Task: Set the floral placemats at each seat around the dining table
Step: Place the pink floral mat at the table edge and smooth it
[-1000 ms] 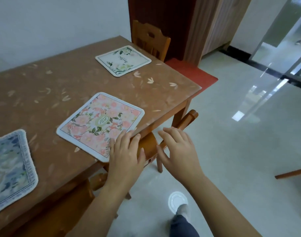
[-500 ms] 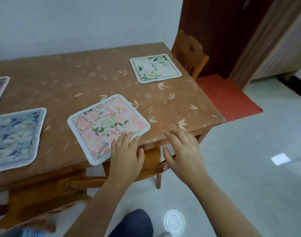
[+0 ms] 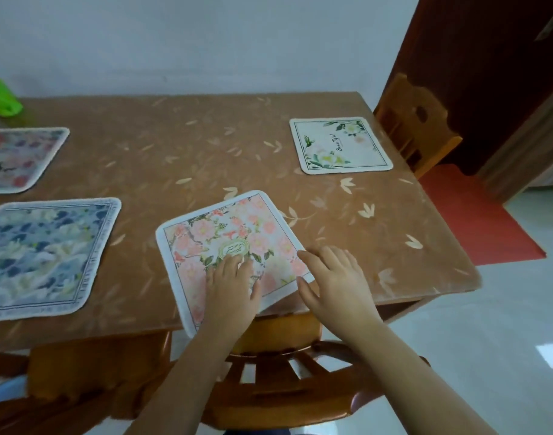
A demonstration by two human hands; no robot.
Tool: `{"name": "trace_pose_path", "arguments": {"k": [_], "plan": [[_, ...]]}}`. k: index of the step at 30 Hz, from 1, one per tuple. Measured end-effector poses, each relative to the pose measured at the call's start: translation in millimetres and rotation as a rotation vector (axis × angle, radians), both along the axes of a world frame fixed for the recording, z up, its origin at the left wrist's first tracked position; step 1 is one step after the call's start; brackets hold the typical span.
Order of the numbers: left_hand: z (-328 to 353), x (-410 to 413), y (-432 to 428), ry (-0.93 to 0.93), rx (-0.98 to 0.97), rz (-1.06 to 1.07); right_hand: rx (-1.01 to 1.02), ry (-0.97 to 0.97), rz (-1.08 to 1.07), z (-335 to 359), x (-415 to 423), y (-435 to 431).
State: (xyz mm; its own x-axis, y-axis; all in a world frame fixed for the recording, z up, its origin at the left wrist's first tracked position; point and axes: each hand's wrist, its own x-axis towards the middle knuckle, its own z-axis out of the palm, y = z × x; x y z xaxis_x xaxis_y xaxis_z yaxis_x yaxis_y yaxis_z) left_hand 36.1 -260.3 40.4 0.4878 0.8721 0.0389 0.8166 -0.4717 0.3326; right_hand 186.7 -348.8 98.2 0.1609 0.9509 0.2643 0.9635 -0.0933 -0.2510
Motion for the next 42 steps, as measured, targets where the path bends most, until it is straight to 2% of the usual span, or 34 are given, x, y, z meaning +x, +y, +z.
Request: {"name": "trace_pose_path", "arguments": {"k": [9,14,23,33,42], "plan": [[-43.1,-25.7,40.2,0.057,-0.129,-0.037,-0.162,-0.036,0.25,-61.4,-21.5,56.1],[-48.3,-27.0,55.1,0.095,-0.093,-0.11,-0.287,0.001,0.363,-94.6,-18.8,69.7],[-61.0,-38.3,56.0,0.045,-0.087,-0.167,-0.279,-0.037,0.532,-140.8,-14.9,74.3],[-70.4,-37.9,45.7,-0.063,-0.107,-0.15,-0.126,0.124,0.581,-157.4,-5.1,77.1],[-78.8,-33.9,33.6,-0.016,-0.226,-0.214,-0.1,0.233,0.603,-154.5,-1.6,77.6]]}}
